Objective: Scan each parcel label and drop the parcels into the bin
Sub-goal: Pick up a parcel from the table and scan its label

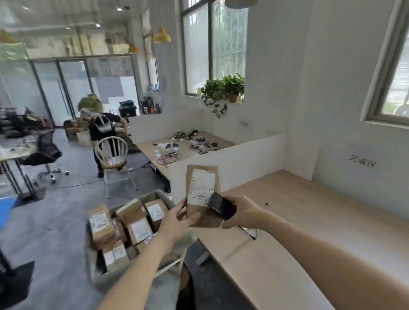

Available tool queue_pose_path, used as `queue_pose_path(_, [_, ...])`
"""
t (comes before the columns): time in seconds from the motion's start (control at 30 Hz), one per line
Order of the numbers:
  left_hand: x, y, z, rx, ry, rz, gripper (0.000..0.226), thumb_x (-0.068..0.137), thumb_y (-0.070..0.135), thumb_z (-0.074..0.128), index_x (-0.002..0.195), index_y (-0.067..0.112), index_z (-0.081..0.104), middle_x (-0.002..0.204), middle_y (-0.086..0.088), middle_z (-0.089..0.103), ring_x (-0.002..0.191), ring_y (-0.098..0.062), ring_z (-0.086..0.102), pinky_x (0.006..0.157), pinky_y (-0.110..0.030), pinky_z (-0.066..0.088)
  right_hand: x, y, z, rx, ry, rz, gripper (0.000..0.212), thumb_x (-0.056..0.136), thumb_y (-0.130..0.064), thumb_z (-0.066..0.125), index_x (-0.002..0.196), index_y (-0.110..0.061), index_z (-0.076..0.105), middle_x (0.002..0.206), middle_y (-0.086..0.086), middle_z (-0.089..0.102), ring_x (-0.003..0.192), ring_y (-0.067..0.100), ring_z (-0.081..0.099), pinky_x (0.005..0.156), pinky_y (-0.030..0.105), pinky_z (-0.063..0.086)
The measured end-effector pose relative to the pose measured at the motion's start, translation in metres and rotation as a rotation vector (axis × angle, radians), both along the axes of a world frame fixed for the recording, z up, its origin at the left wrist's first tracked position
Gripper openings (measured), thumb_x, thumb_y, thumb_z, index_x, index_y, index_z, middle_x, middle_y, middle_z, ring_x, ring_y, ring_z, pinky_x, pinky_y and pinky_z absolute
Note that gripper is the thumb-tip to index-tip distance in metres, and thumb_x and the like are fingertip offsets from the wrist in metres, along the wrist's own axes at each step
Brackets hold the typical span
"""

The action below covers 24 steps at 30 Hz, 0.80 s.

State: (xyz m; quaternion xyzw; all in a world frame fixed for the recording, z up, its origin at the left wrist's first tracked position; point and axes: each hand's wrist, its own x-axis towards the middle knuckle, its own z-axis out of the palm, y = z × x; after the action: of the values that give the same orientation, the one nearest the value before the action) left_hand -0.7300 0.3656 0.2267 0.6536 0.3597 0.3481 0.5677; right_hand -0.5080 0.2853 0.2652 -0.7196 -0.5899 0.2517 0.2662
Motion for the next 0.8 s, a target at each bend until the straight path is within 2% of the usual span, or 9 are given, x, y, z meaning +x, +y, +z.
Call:
queue_pose_path(0.07, [-0.033, 0.021, -0.008, 0.040, 0.017, 0.046, 0.076, 0.081, 0.017, 0.079, 0.148, 0.015, 0.044, 0.125, 0.009, 0.063, 0.103, 0.007, 0.061, 0.074, -0.008, 0.050, -0.030, 0.027, -0.002, -0.002, 0.000, 0.044, 0.066, 0.064, -0.019, 0.089, 0.126, -0.024, 0.067, 0.108, -0.005, 0.070, 0.099, 0.016, 0.065, 0.080, 0.027, 0.052])
queue_pose_path(0.13, [-0.065, 0.036, -0.013, 0.058, 0.012, 0.103, 0.070, 0.083, 0.013, 0.078, 0.144, 0.020, 0.044, 0.118, 0.018, 0.061, 0.095, 0.013, 0.060, 0.071, -0.005, 0.048, -0.062, 0.053, -0.007, -0.007, 0.004, 0.082, 0.071, 0.059, -0.025, 0.089, 0.127, -0.023, 0.067, 0.111, -0.003, 0.071, 0.103, 0.018, 0.066, 0.088, 0.034, 0.056])
queue_pose_path(0.2, [-0.093, 0.047, -0.017, 0.063, 0.028, 0.147, 0.075, 0.083, 0.016, 0.079, 0.145, 0.027, 0.038, 0.125, 0.015, 0.058, 0.102, 0.006, 0.058, 0.075, -0.006, 0.049, -0.089, 0.077, -0.013, -0.001, 0.023, 0.118, 0.077, 0.053, -0.033, 0.087, 0.126, -0.025, 0.067, 0.112, -0.005, 0.071, 0.104, 0.017, 0.067, 0.093, 0.037, 0.058])
queue_pose_path(0.33, [-0.153, 0.077, -0.041, 0.042, 0.116, 0.236, 0.085, 0.073, 0.034, 0.085, 0.147, 0.020, 0.045, 0.138, 0.007, 0.058, 0.124, -0.014, 0.057, 0.100, -0.030, 0.049, -0.145, 0.119, -0.032, -0.040, 0.015, 0.228, 0.067, 0.068, -0.024, 0.089, 0.130, -0.025, 0.065, 0.114, -0.009, 0.068, 0.102, 0.012, 0.065, 0.095, 0.033, 0.057])
queue_pose_path(0.43, [-0.190, 0.095, -0.063, -0.011, 0.137, 0.284, 0.091, 0.067, 0.040, 0.086, 0.147, 0.022, 0.046, 0.136, 0.008, 0.060, 0.125, -0.013, 0.057, 0.103, -0.032, 0.048, -0.178, 0.155, -0.054, -0.093, -0.007, 0.290, 0.075, 0.063, -0.033, 0.089, 0.133, -0.025, 0.065, 0.115, -0.008, 0.070, 0.105, 0.014, 0.066, 0.096, 0.038, 0.058])
queue_pose_path(0.5, [-0.211, 0.111, -0.084, -0.054, 0.161, 0.327, 0.095, 0.066, 0.042, 0.087, 0.149, 0.021, 0.044, 0.140, 0.006, 0.058, 0.126, -0.015, 0.056, 0.106, -0.039, 0.047, -0.196, 0.181, -0.075, -0.131, -0.014, 0.339, 0.083, 0.057, -0.040, 0.087, 0.135, -0.027, 0.062, 0.115, -0.009, 0.070, 0.105, 0.013, 0.066, 0.095, 0.037, 0.058])
queue_pose_path(0.63, [-0.246, 0.149, -0.133, -0.118, 0.215, 0.394, 0.104, 0.058, 0.058, 0.089, 0.147, 0.024, 0.047, 0.141, 0.006, 0.057, 0.122, -0.014, 0.058, 0.104, -0.043, 0.050, -0.223, 0.229, -0.117, -0.212, -0.021, 0.432, 0.075, 0.057, -0.037, 0.086, 0.128, -0.028, 0.063, 0.109, -0.010, 0.069, 0.100, 0.012, 0.065, 0.089, 0.035, 0.059])
queue_pose_path(0.7, [-0.255, 0.163, -0.153, -0.154, 0.240, 0.423, 0.095, 0.061, 0.050, 0.090, 0.144, 0.024, 0.050, 0.137, 0.007, 0.061, 0.118, -0.012, 0.061, 0.101, -0.040, 0.053, -0.233, 0.253, -0.141, -0.252, -0.011, 0.465, 0.073, 0.060, -0.034, 0.086, 0.128, -0.028, 0.062, 0.109, -0.010, 0.068, 0.101, 0.014, 0.065, 0.086, 0.033, 0.058])
queue_pose_path(0.8, [-0.258, 0.180, -0.179, -0.208, 0.260, 0.451, 0.065, 0.077, 0.021, 0.085, 0.136, 0.021, 0.058, 0.126, 0.008, 0.067, 0.114, -0.012, 0.064, 0.095, -0.031, 0.055, -0.244, 0.288, -0.177, -0.317, -0.005, 0.529, 0.066, 0.071, -0.026, 0.085, 0.132, -0.026, 0.059, 0.110, -0.011, 0.064, 0.103, 0.013, 0.062, 0.086, 0.030, 0.053])
